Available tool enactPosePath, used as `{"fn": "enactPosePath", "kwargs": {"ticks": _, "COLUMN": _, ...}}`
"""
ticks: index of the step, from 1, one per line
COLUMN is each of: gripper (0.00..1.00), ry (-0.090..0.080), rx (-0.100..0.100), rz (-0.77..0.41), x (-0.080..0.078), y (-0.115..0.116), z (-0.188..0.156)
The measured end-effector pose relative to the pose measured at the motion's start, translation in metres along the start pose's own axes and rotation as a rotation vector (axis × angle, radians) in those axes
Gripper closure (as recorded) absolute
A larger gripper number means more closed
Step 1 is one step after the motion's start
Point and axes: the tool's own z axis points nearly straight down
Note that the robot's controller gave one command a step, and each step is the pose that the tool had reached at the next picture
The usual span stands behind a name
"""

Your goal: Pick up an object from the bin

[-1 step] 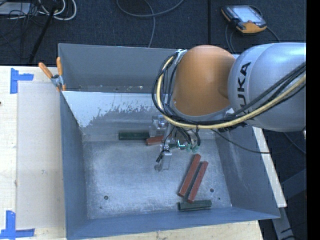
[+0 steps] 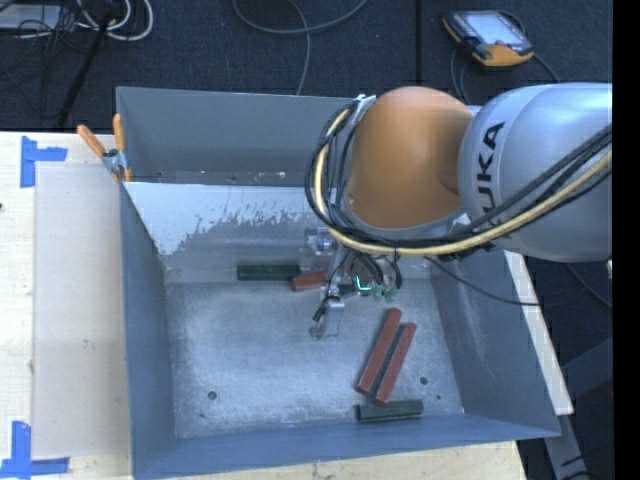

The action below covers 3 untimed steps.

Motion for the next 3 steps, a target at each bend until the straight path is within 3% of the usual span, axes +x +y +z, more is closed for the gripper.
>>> {"fn": "enactPosePath", "kwargs": {"ticks": 1, "gripper": 0.00, "ry": -0.009, "rx": -0.002, "rz": -0.034, "x": -0.003, "y": -0.022, "z": 0.041}}
{"fn": "enactPosePath", "kwargs": {"ticks": 2, "gripper": 0.00, "ry": 0.002, "rx": 0.000, "rz": 0.015, "x": -0.001, "y": -0.063, "z": 0.075}}
{"fn": "enactPosePath", "kwargs": {"ticks": 3, "gripper": 0.00, "ry": -0.007, "rx": 0.002, "rz": -0.088, "x": -0.025, "y": -0.073, "z": 0.114}}
